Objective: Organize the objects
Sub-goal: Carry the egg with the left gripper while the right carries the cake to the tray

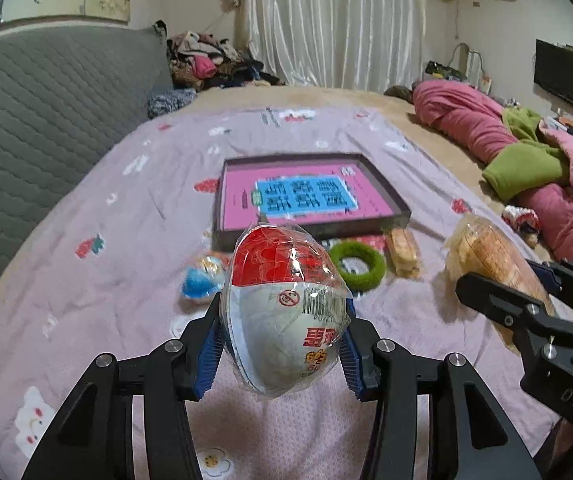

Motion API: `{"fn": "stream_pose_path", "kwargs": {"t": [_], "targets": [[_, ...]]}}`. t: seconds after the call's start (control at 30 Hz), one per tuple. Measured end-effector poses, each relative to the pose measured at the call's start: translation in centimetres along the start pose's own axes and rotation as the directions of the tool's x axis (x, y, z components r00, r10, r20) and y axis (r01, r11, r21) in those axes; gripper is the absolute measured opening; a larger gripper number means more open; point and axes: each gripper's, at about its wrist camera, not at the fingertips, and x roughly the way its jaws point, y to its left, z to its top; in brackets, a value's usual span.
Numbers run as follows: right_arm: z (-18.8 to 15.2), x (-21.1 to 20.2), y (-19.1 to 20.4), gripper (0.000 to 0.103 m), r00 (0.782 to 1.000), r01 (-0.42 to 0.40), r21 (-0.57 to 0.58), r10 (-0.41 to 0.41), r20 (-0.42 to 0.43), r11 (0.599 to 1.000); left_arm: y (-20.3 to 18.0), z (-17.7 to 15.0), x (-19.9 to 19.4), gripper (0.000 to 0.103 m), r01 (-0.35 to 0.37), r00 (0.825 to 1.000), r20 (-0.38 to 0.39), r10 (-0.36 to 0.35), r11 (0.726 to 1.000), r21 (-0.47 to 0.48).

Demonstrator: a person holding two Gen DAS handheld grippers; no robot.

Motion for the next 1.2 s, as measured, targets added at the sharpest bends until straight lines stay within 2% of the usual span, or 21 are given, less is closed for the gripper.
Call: {"fn": "stream_pose_path", "kwargs": {"t": [0.17,0.23,0.37,0.47,0.7,0.97,1.2], "targets": [[1.5,-1.3,0.0,0.04,1.0,0.002,-0.009,-0.002,0.031,1.0,0.0,1.8,-1.2,0.052,0.004,1.0,0.027,-0.004,1.0,0.007],[2.3,-1.7,-0.3,0.04,0.999,0.007,-0.011,-0.007,0.045,1.0,0.2,2.7,-1.4,0.052,0.043,0.999,0.016,-0.043,0.999,-0.007],[3.6,-2.5,-0.6,0.04,0.998,0.013,-0.01,-0.012,0.069,1.0,0.1,4.1,-1.8,0.052,0.013,0.999,0.043,-0.013,1.0,0.011],[4.7,-2.8,-1.1,0.04,0.996,-0.001,-0.002,0.002,0.084,1.0,0.1,5.3,-1.9,0.052,0.009,0.998,0.055,-0.01,1.0,0.012],[7.1,-2.7,-1.6,0.04,0.995,0.021,-0.024,-0.019,0.101,0.999,0.0,8.4,-1.3,0.052,0.004,0.998,0.062,-0.004,1.0,0.012],[10.4,-1.5,-3.0,0.04,0.994,0.001,-0.009,-0.001,0.108,1.0,0.3,12.6,1.1,0.052,0.011,0.998,0.066,-0.011,1.0,0.007],[13.7,1.8,-4.9,0.04,0.995,-0.005,0.011,0.004,0.098,1.0,0.6,16.0,4.5,0.052,0.005,0.998,0.064,-0.006,1.0,0.006]]}}
